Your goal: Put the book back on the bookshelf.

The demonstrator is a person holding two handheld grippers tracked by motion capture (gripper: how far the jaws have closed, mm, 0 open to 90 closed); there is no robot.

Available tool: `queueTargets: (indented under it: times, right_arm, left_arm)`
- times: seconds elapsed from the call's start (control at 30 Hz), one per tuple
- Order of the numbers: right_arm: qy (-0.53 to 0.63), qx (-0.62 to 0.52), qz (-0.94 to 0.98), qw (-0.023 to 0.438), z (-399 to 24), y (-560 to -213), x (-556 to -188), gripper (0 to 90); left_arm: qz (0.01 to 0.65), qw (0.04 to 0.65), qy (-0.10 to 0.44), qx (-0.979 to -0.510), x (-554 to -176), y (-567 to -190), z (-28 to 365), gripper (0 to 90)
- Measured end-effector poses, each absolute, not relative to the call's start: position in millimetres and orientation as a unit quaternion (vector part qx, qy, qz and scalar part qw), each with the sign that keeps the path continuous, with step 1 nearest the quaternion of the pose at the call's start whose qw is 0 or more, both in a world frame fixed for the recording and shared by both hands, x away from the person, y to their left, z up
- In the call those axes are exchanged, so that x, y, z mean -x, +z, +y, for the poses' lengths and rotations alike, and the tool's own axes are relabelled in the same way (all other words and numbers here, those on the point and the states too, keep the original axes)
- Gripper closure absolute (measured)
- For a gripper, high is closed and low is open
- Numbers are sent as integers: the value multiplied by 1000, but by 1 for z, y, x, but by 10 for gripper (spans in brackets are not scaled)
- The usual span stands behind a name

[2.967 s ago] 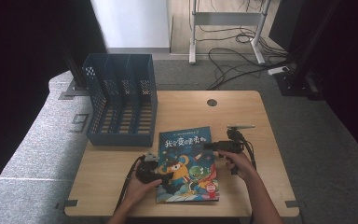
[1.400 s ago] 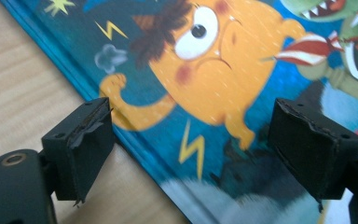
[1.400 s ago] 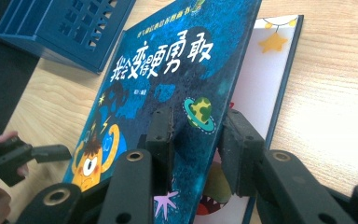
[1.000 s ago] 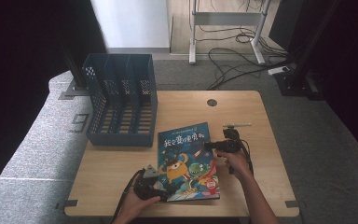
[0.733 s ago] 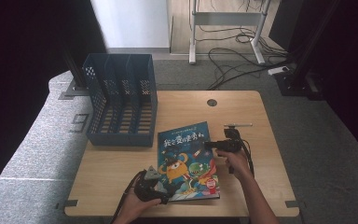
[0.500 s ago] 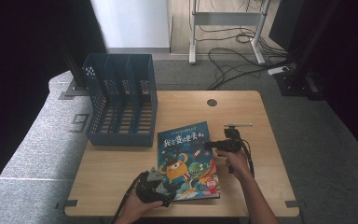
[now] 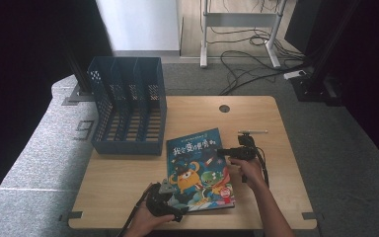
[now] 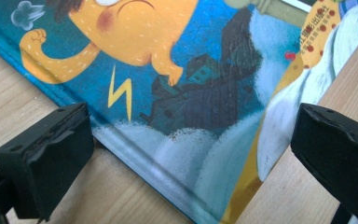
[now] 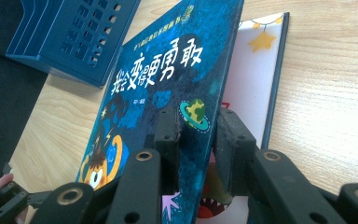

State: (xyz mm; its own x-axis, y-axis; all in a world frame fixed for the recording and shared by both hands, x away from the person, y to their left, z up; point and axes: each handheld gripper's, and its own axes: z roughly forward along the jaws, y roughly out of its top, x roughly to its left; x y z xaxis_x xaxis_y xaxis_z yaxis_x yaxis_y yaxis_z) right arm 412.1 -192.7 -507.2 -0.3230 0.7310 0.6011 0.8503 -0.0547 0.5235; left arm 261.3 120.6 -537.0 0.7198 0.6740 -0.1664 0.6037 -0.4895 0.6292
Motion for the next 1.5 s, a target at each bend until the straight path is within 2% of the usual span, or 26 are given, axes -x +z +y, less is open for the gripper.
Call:
queueTargets:
  times: [0.17,0.43,0.83,1.17,1.3,1.5]
  right_arm:
    - [-444,577,-682,69,-195,-506,-412,723]
    - [-445,579,-681,62,-197,-505,-412,728]
    - [-442,589,-675,54,-202,-507,-413,738]
    - [-470,588,-656,62,-207,-501,-413,762]
    - [-487,578,-652,63,-208,-498,-411,765]
    - [-484,565,-666,49,-203,-486,-410,758]
  left_arm:
    - [387,347,45,-853,-271,-538,122,0]
    - [364,322,61,-872,-255,-539,115,0]
    - [363,329,76,-868,-256,-543,111,0]
    - [359,339,65,-867,-261,-543,111,0]
    - [344,317,102,-878,-254,-545,105,0]
    - [351,328,84,-873,-259,-544,108,0]
